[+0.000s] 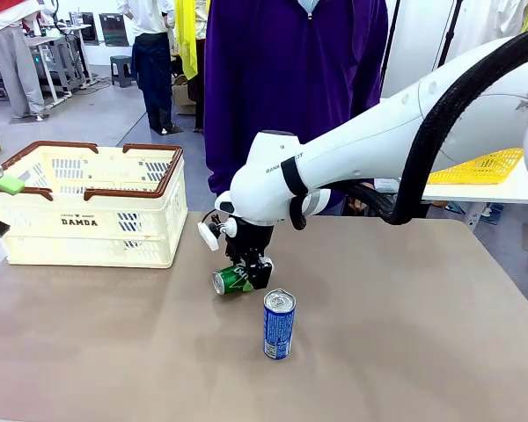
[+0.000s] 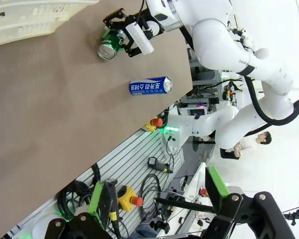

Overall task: Place the drinks into the Shopping basket.
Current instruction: Pick up one drink and place it into the Shopping basket.

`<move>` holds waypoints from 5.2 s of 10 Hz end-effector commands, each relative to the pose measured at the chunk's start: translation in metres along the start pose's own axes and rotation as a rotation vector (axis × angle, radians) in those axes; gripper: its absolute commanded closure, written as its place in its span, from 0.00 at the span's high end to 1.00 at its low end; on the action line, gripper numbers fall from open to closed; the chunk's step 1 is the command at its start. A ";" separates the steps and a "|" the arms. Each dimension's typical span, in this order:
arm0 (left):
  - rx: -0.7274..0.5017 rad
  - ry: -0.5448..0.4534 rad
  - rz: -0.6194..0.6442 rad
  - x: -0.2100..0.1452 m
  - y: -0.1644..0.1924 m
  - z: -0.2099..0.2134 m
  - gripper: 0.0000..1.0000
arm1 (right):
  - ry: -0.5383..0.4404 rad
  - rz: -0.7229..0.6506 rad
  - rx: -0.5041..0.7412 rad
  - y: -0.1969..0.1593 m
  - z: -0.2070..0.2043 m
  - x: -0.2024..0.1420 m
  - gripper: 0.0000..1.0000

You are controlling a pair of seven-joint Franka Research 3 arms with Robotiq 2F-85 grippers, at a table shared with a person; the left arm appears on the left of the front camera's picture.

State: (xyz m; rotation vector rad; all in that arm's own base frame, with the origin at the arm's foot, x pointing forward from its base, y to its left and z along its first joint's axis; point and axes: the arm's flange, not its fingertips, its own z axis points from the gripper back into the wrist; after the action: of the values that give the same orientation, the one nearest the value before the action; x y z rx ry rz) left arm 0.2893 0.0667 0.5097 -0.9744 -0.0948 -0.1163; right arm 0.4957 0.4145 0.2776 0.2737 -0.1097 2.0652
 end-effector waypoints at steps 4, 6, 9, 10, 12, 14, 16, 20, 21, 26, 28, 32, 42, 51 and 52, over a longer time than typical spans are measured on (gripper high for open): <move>-0.016 -0.009 0.004 0.000 -0.002 0.000 1.00 | -0.006 -0.035 0.014 0.000 0.016 0.001 1.00; -0.016 -0.009 0.004 0.000 -0.002 0.000 1.00 | -0.027 -0.042 0.022 0.000 0.025 0.000 1.00; -0.016 -0.009 0.004 0.000 -0.002 0.000 1.00 | -0.022 -0.064 0.033 0.016 0.068 -0.004 1.00; -0.016 -0.009 0.004 0.000 -0.002 0.000 1.00 | -0.029 -0.081 -0.002 0.030 0.102 -0.010 1.00; -0.016 -0.009 0.004 0.000 -0.002 0.000 1.00 | -0.084 -0.242 -0.168 0.067 0.180 -0.054 1.00; -0.016 -0.009 0.004 0.000 -0.002 0.000 1.00 | -0.094 -0.720 -0.345 0.135 0.239 -0.145 1.00; -0.016 -0.009 0.004 0.000 -0.002 0.000 1.00 | -0.167 -1.129 -0.278 0.227 0.253 -0.229 1.00; -0.016 -0.009 0.004 0.000 -0.002 0.000 1.00 | -0.594 -1.787 -0.054 0.383 0.233 -0.349 1.00; -0.016 -0.009 0.004 0.000 -0.002 0.000 1.00 | -0.745 -1.877 -0.065 0.409 0.228 -0.366 1.00; -0.016 -0.009 0.004 0.000 -0.002 0.000 1.00 | -0.931 -1.773 -0.111 0.395 0.202 -0.389 1.00; -0.016 -0.009 0.004 0.000 -0.002 0.000 1.00 | -0.909 -1.858 -0.015 0.439 0.214 -0.395 1.00; -0.016 -0.009 0.004 0.000 -0.002 0.000 1.00 | -0.909 -1.858 -0.015 0.439 0.214 -0.395 1.00; 0.268 0.149 0.086 0.064 -0.081 -0.049 1.00 | -0.909 -1.858 -0.015 0.439 0.214 -0.395 1.00; 0.740 0.266 -0.114 0.161 -0.184 -0.305 1.00 | -0.909 -1.858 -0.015 0.439 0.214 -0.395 1.00; 0.740 0.266 -0.114 0.161 -0.184 -0.305 1.00 | -0.909 -1.858 -0.015 0.439 0.214 -0.395 1.00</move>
State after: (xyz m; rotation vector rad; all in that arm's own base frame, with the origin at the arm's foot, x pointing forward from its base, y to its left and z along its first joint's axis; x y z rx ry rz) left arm 0.4330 -0.3041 0.5046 -0.1870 0.0183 -0.2914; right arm 0.3317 -0.1775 0.4038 0.8514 -0.2821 0.0095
